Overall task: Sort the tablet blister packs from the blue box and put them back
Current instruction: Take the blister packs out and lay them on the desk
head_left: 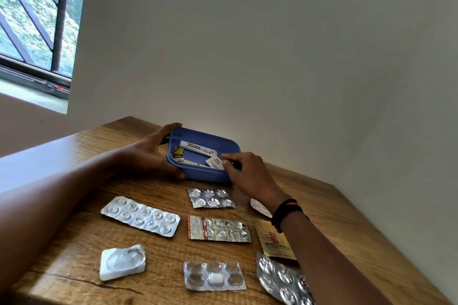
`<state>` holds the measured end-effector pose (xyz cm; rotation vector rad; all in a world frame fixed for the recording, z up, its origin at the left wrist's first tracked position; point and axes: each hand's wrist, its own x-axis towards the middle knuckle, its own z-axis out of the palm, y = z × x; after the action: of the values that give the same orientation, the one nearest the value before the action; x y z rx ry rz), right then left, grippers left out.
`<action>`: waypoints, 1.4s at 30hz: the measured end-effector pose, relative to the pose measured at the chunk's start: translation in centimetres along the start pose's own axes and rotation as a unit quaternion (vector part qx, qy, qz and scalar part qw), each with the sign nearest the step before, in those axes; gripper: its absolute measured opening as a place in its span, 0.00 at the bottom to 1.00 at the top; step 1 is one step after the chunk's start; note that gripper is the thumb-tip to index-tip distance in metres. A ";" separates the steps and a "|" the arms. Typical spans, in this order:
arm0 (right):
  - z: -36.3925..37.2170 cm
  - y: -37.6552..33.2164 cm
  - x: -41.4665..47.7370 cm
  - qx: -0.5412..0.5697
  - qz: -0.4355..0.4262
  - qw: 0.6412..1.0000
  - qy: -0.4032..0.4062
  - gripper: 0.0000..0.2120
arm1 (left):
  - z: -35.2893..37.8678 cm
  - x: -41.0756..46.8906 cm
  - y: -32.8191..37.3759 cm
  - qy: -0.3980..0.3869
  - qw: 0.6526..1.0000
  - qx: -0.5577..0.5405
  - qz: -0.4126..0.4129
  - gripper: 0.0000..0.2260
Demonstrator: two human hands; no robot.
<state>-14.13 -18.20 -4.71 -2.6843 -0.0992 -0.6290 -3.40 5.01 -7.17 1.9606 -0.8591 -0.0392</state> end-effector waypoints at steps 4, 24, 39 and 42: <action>-0.3 0.5 0.1 0.034 0.010 0.997 0.072 0.13 | 0.0 -0.1 0.0 0.000 1.000 0.000 -0.001 0.55; -2.4 1.2 -0.2 0.096 0.018 0.986 0.135 0.13 | 0.0 0.1 -0.1 0.000 1.000 -0.012 -0.004 0.52; -4.6 2.4 -1.0 -0.045 -0.155 0.941 0.297 0.05 | -0.1 0.1 -0.1 0.026 0.997 -0.057 -0.052 0.49; -5.1 2.3 -1.4 -0.099 -0.205 0.916 0.330 0.06 | -0.1 0.0 -0.1 0.036 0.995 -0.074 -0.060 0.44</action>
<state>-17.11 -22.24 -1.93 -2.4828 -0.4383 -1.7196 -3.28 5.07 -7.25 1.8619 -0.6716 -0.0996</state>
